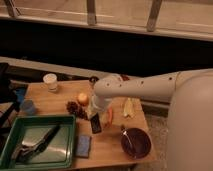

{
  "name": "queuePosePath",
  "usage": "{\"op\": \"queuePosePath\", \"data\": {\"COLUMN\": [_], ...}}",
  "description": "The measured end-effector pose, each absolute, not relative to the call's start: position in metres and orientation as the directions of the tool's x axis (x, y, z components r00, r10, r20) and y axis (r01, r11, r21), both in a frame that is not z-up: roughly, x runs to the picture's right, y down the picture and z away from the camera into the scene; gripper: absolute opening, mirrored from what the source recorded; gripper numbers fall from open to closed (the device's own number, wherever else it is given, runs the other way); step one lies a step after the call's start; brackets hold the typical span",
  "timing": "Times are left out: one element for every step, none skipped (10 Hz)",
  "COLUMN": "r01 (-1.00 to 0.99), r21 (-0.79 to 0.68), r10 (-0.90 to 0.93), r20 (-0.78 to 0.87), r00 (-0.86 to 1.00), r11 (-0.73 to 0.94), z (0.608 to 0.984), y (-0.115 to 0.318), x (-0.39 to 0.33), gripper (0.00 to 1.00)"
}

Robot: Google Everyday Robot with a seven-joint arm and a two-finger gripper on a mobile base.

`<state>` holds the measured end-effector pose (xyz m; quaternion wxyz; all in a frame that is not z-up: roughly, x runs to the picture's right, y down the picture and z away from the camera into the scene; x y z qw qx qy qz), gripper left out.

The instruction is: Place eraser in tray

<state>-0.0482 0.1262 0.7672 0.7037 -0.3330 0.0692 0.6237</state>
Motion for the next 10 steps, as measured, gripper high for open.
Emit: {"op": "queuePosePath", "data": {"r01": [-0.918, -0.906, -0.891, -0.878, -0.851, -0.823, -0.800, -0.771, -0.739, -0.715], "r21": [-0.397, -0.422, -0.452, -0.475, -0.518, -0.557, -0.586, -0.618, -0.647, -0.669], "r10": [0.858, 0.875, 0.883, 0.884, 0.881, 0.876, 0.872, 0.866, 0.858, 0.852], "r20": [-0.469, -0.429, -0.399, -0.382, -0.358, -0.337, -0.317, -0.290, -0.260, -0.240], "r00": [0.211, 0.223, 0.248, 0.270, 0.309, 0.345, 0.373, 0.407, 0.442, 0.466], "r11": [0.009, 0.024, 0.046, 0.062, 0.087, 0.110, 0.129, 0.156, 0.185, 0.203], "z": [0.759, 0.755, 0.755, 0.756, 0.758, 0.758, 0.756, 0.749, 0.737, 0.728], "y": [0.109, 0.096, 0.086, 0.080, 0.072, 0.067, 0.063, 0.062, 0.064, 0.066], "x": [-0.051, -0.061, -0.075, -0.088, -0.113, -0.137, -0.154, -0.172, -0.187, -0.196], "gripper": [0.10, 0.10, 0.10, 0.10, 0.10, 0.10, 0.10, 0.10, 0.10, 0.10]}}
